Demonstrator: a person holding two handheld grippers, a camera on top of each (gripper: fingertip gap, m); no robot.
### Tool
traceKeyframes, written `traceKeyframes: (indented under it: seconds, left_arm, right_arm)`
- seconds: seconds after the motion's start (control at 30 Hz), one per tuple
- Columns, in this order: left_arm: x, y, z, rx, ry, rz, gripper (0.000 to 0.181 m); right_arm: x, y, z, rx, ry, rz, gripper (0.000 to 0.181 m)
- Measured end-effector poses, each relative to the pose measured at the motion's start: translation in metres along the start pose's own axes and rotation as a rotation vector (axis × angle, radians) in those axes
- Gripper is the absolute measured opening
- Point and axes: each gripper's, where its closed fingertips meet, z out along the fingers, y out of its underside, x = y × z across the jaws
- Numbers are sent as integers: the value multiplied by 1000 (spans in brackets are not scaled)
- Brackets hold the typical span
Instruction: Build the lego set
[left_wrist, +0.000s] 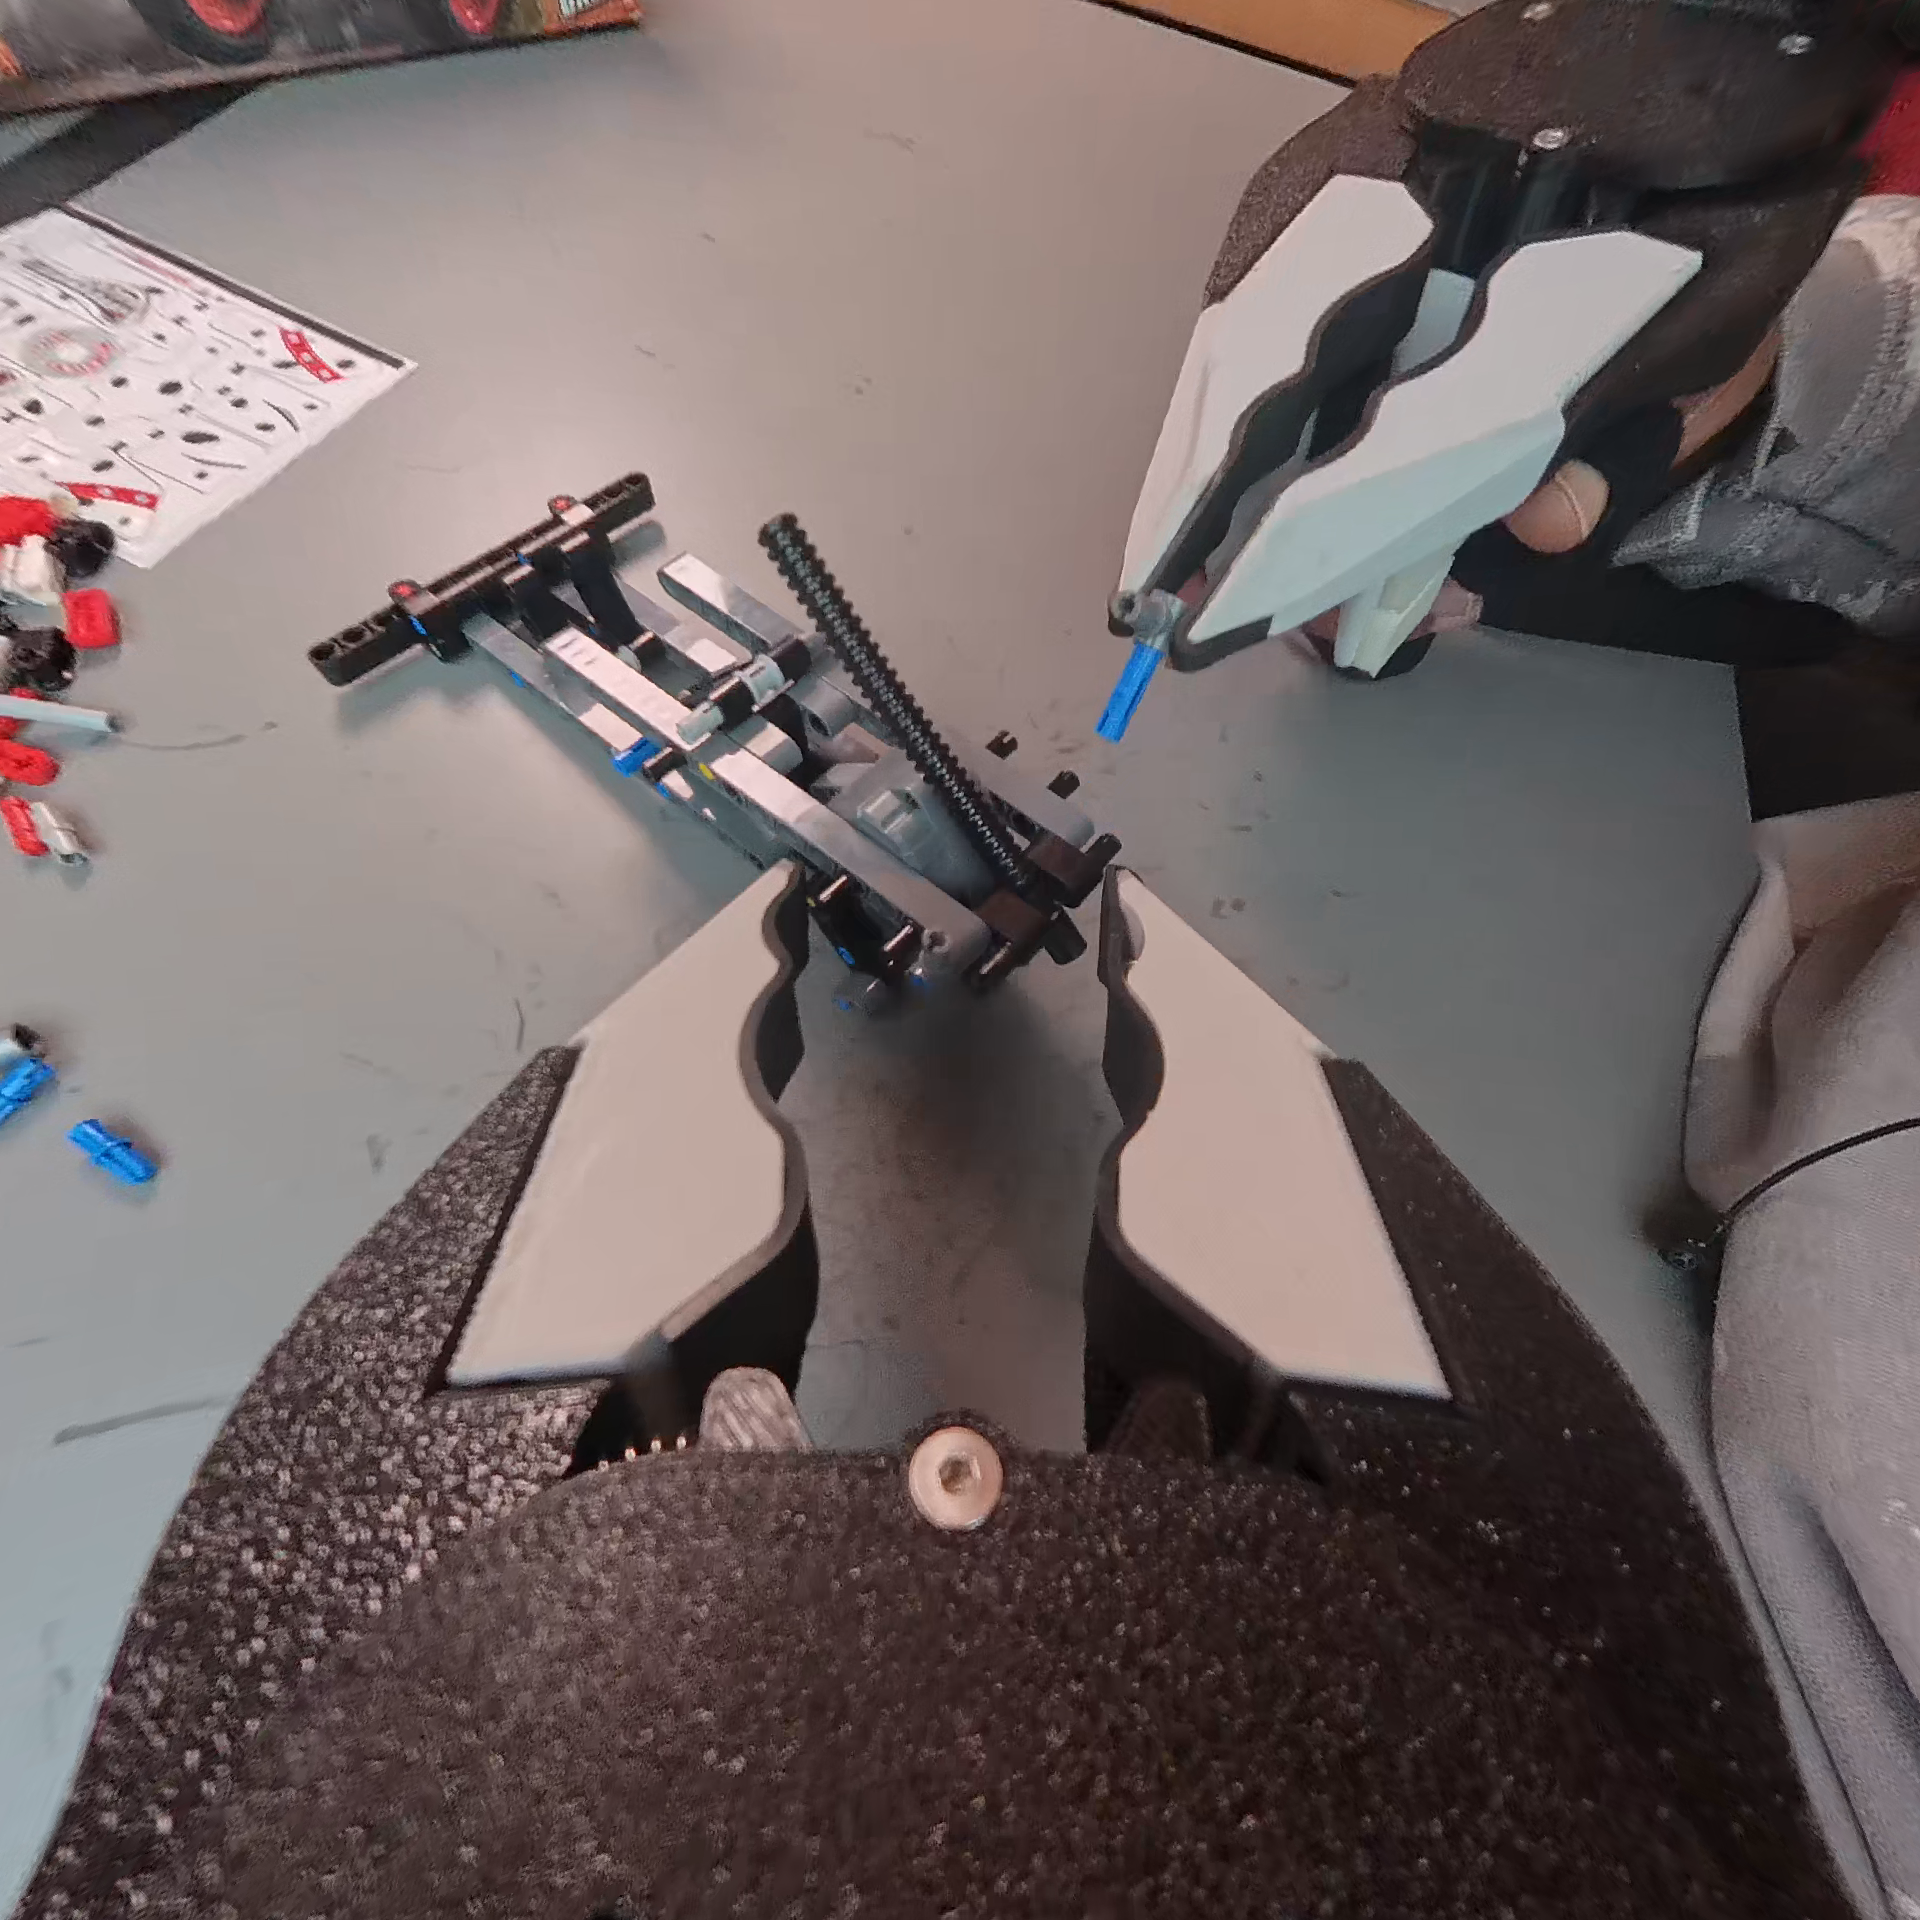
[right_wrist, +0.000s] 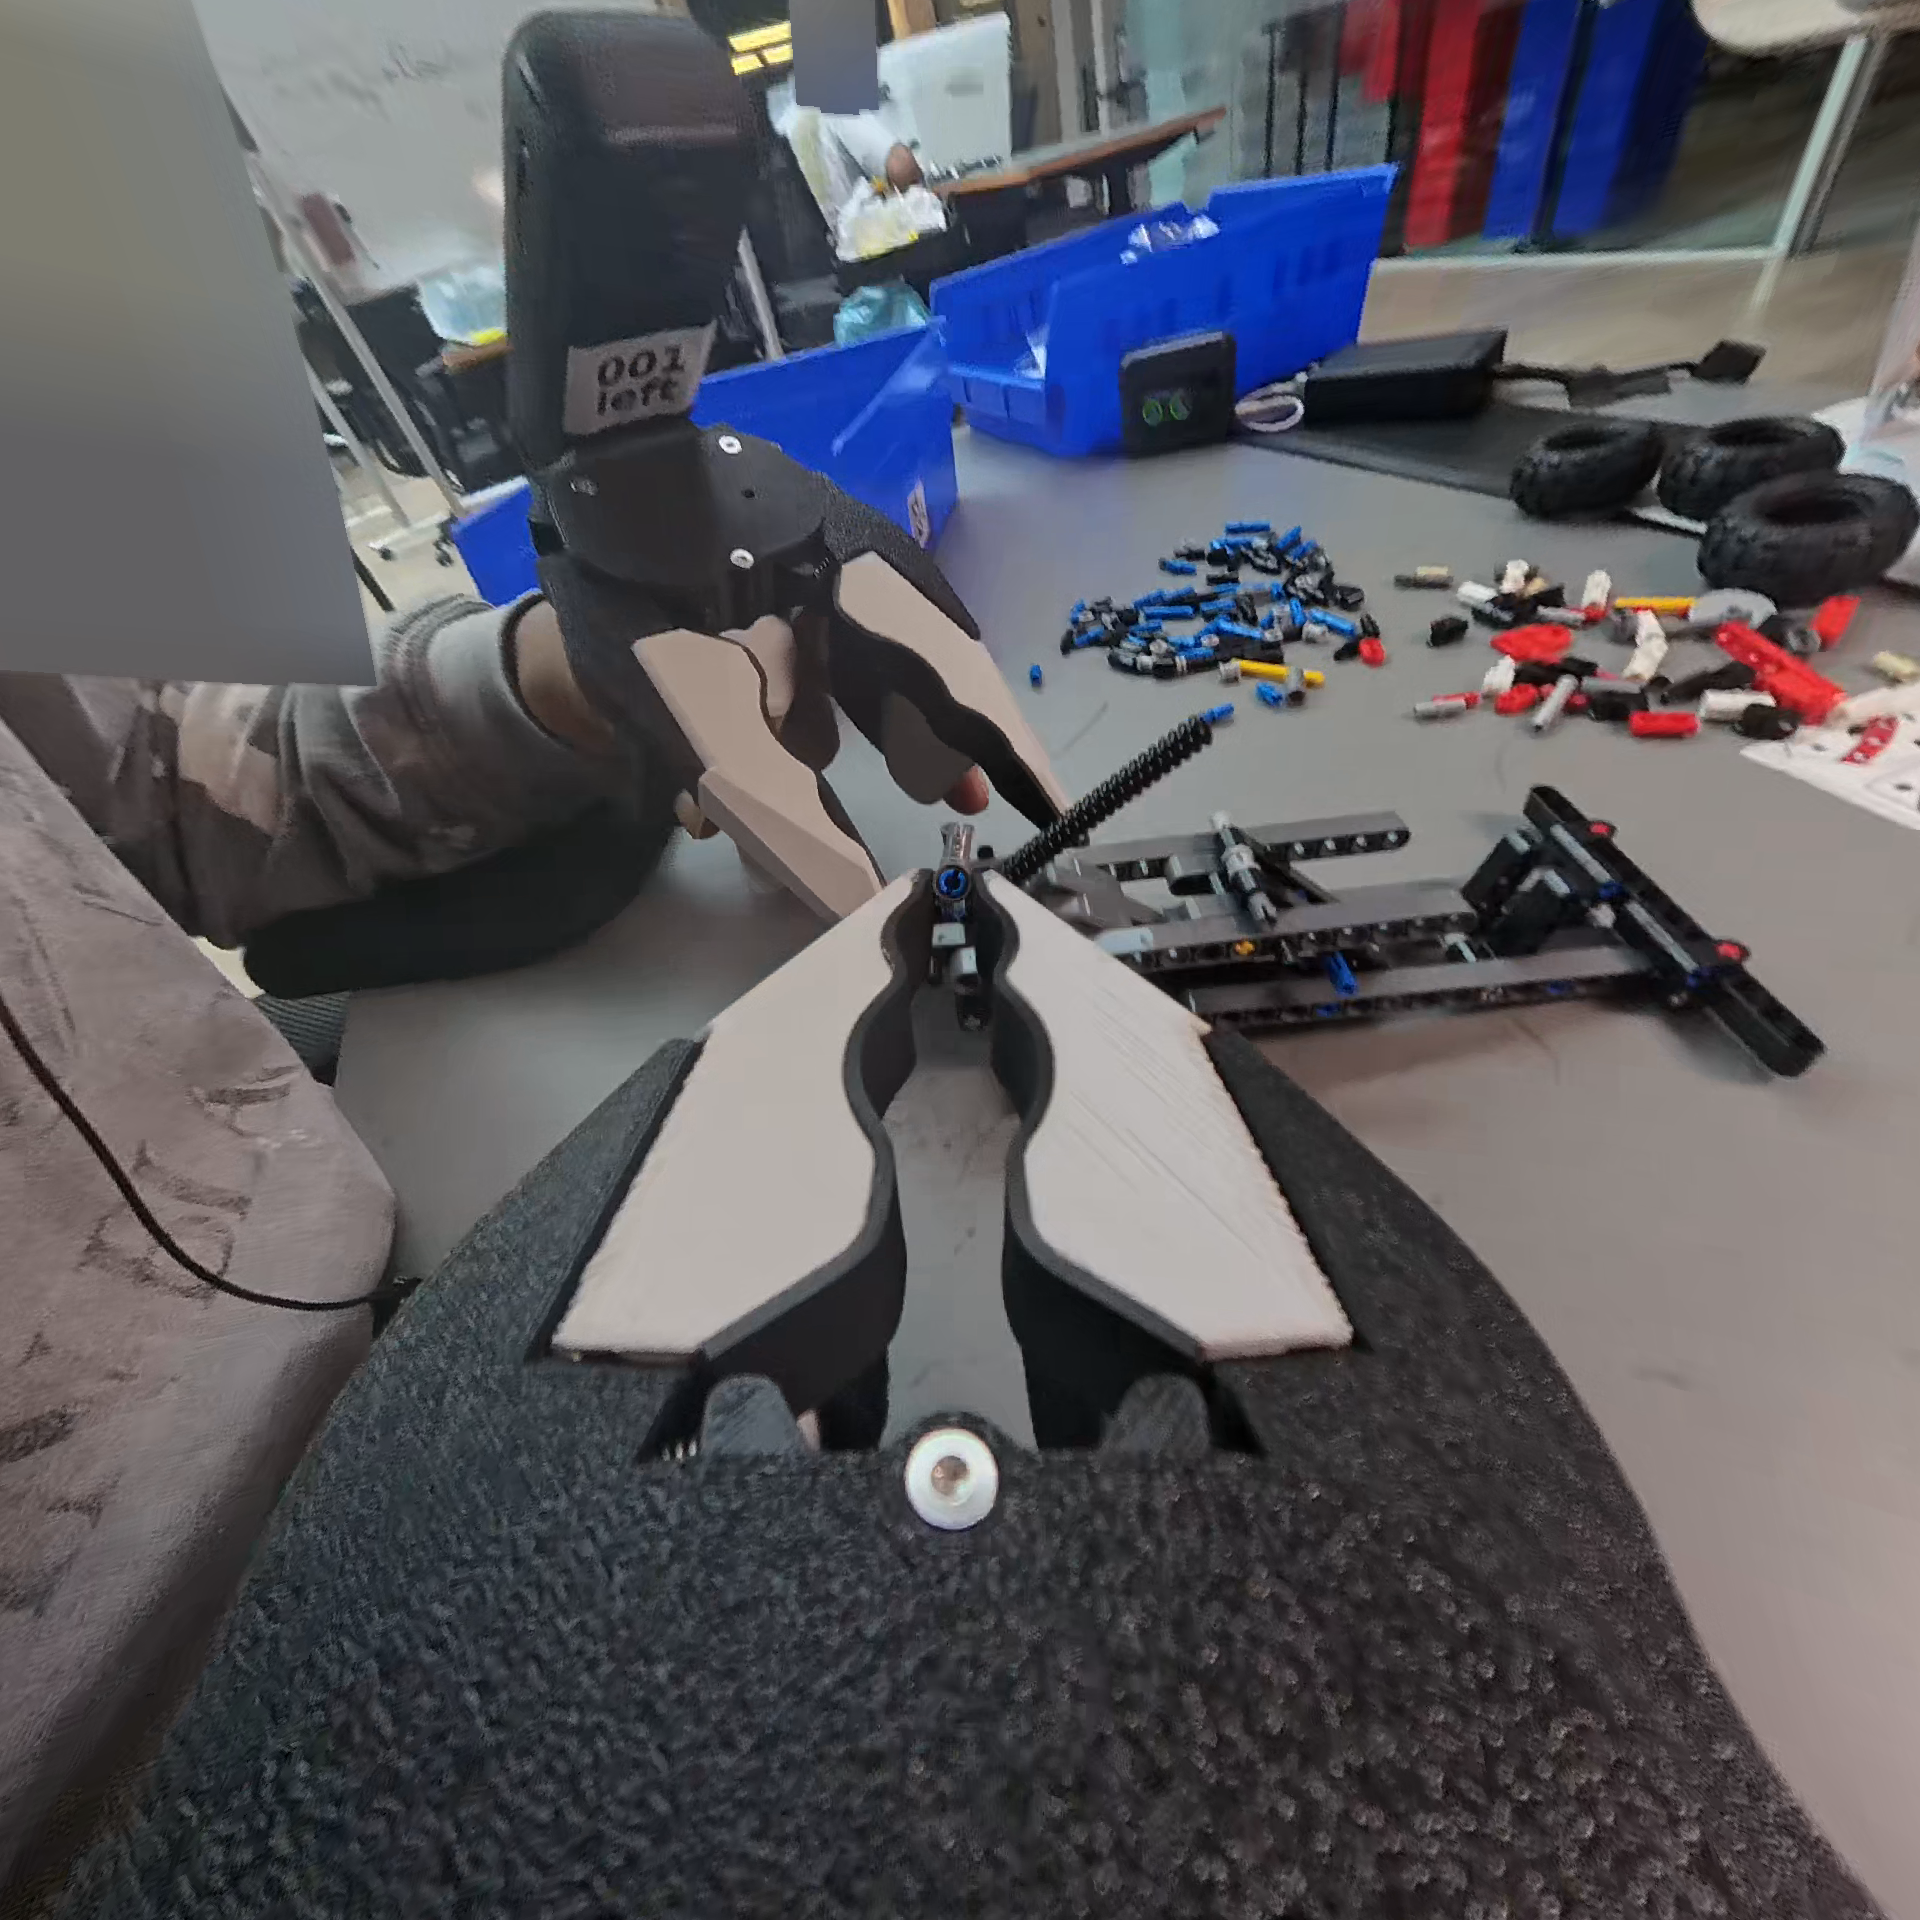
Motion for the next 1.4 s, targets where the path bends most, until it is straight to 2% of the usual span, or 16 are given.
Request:
traceKeyframes:
  seconds: [0.07,0.2,0.23,0.33,0.37,0.47,0.63,0.73,1.03,1.1,1.27,1.37,1.4]
  left_arm:
    - [2,-10,-10,51,-16,33,52]
    - [25,-40,-29,219,46,113,30]
    - [30,-45,-31,241,50,135,28]
    - [42,-52,-34,271,66,189,6]
    - [45,-53,-35,274,78,202,6]
    - [50,-48,-32,231,103,231,6]
    - [49,-34,-23,92,87,339,5]
    - [44,-30,-20,32,72,379,5]
    - [33,-27,-16,-24,65,381,6]
    - [30,-30,-17,11,75,349,7]
    - [3,-12,-20,-12,85,205,54]
    - [0,2,-6,-58,90,128,83]
    - [0,3,1,-68,74,116,88]
  right_arm:
    - [-3,-15,0,92,-63,0,7]
    - [-16,-36,0,223,-188,49,7]
    - [-20,-38,0,235,-211,51,7]
    - [-29,-36,0,222,-236,-1,7]
    - [-31,-35,-1,216,-244,-16,7]
    - [-35,-28,-3,144,-268,-74,7]
    - [-31,-6,-3,-93,-280,-300,7]
    - [-25,-1,-1,-183,-270,-381,7]
    - [-16,5,5,-209,-223,-413,7]
    - [-9,3,3,-191,-198,-411,7]
    - [26,22,-11,-228,-123,-407,6]
    - [30,26,-10,-209,-146,-440,6]
    - [31,24,-8,-206,-155,-458,6]
